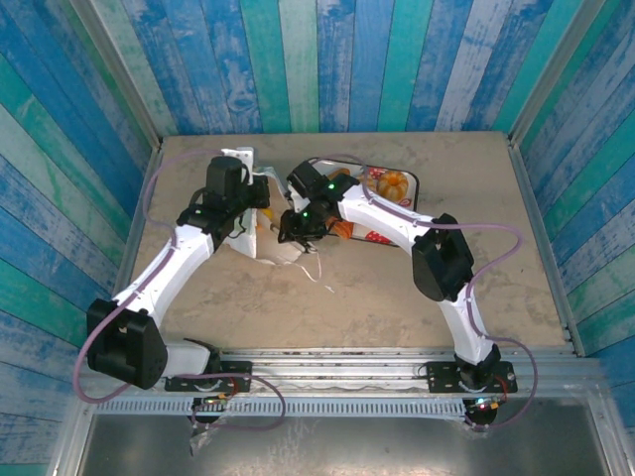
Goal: Take the fake bread out of the paper bag
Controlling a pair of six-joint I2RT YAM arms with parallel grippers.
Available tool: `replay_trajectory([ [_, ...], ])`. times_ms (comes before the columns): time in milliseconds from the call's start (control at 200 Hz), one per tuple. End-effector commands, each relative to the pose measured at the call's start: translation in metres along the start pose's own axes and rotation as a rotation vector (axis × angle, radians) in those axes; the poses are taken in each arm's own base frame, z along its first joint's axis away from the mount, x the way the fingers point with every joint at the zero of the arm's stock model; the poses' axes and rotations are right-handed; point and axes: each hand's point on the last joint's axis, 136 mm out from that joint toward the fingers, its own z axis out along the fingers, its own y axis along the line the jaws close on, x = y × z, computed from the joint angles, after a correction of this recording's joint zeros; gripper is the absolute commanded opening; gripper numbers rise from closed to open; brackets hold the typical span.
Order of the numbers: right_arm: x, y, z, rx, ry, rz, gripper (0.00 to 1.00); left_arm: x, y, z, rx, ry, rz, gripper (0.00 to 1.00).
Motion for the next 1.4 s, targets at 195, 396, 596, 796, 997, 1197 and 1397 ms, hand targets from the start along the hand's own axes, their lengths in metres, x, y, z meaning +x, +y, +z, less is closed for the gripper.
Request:
replay_trajectory([
  [195, -0.010, 0.017, 0.004, -0.065, -0.018, -0.006, 0.52, -0.010, -0.010, -0.009, 0.045, -0.038, -0.007, 0.03],
  [396, -0.013, 0.017, 0.000, -0.055, -0.035, -0.020, 0.41, -0.011, -0.010, -0.008, 0.045, -0.039, -0.007, 0.03],
  [596, -0.015, 0.017, -0.007, -0.042, -0.059, -0.043, 0.25, -0.008, -0.008, -0.005, 0.036, -0.030, -0.013, 0.03],
  [796, -0.014, 0.019, -0.020, -0.029, -0.087, -0.078, 0.11, -0.007, -0.002, -0.001, 0.002, -0.023, -0.030, 0.03],
  [997, -0.008, 0.020, -0.038, 0.007, -0.127, -0.118, 0.01, -0.009, 0.003, 0.001, -0.029, -0.032, -0.052, 0.03],
  [1197, 0.005, 0.017, -0.053, 0.035, -0.143, -0.144, 0.01, -0.014, 0.008, 0.003, -0.061, -0.044, -0.077, 0.04],
  [1397, 0.017, 0.015, -0.071, 0.087, -0.160, -0.179, 0.01, -0.021, 0.009, 0.006, -0.076, -0.052, -0.096, 0.05],
])
